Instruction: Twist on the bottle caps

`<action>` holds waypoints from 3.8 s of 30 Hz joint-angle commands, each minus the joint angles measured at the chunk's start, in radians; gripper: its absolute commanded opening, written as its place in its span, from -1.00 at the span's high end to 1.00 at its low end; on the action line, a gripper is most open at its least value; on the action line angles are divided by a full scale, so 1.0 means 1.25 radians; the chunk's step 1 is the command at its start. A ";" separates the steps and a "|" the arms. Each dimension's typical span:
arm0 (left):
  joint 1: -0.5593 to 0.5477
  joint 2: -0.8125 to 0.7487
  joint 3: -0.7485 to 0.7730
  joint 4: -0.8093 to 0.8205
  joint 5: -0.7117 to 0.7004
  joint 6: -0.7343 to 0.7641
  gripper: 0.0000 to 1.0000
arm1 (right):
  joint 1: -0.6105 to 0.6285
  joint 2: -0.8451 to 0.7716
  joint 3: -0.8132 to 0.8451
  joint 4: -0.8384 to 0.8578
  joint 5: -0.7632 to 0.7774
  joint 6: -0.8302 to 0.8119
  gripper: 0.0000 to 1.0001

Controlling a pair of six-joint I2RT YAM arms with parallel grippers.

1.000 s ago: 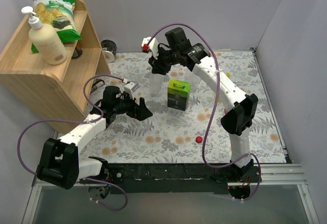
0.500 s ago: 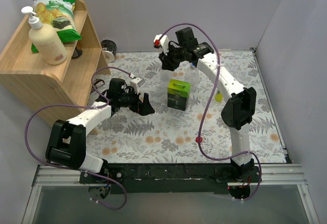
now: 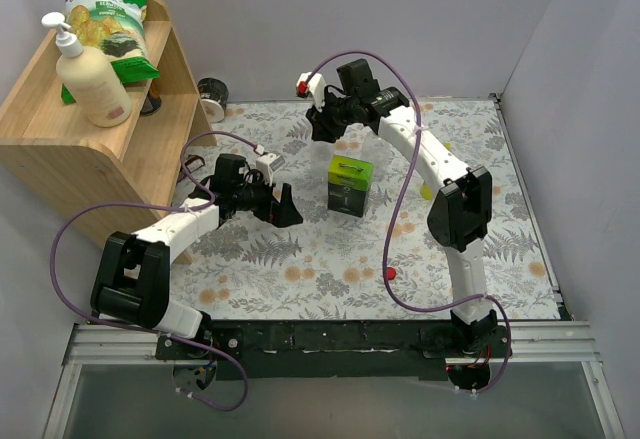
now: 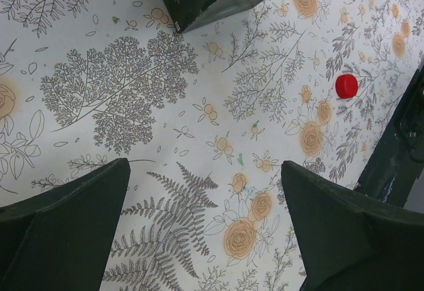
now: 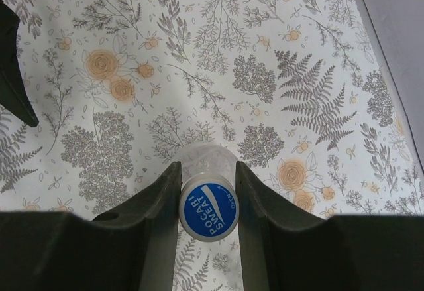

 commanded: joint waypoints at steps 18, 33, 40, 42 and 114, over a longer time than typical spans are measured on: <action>-0.018 -0.013 0.015 0.026 -0.007 0.009 -0.96 | -0.003 -0.013 0.018 0.049 0.034 0.055 -0.20; -0.020 -0.024 0.014 0.029 -0.044 0.026 -0.96 | -0.003 0.004 0.046 0.087 0.075 0.077 -0.29; -0.020 -0.007 0.024 0.029 -0.043 0.029 -0.96 | -0.003 0.011 0.051 0.093 0.077 0.076 -0.29; -0.020 0.001 0.029 0.030 -0.040 0.026 -0.96 | -0.003 0.010 0.057 0.098 0.078 0.082 -0.30; -0.370 0.085 0.382 0.091 -0.157 0.183 -0.96 | -0.589 -0.954 -0.782 0.324 -0.555 0.534 0.96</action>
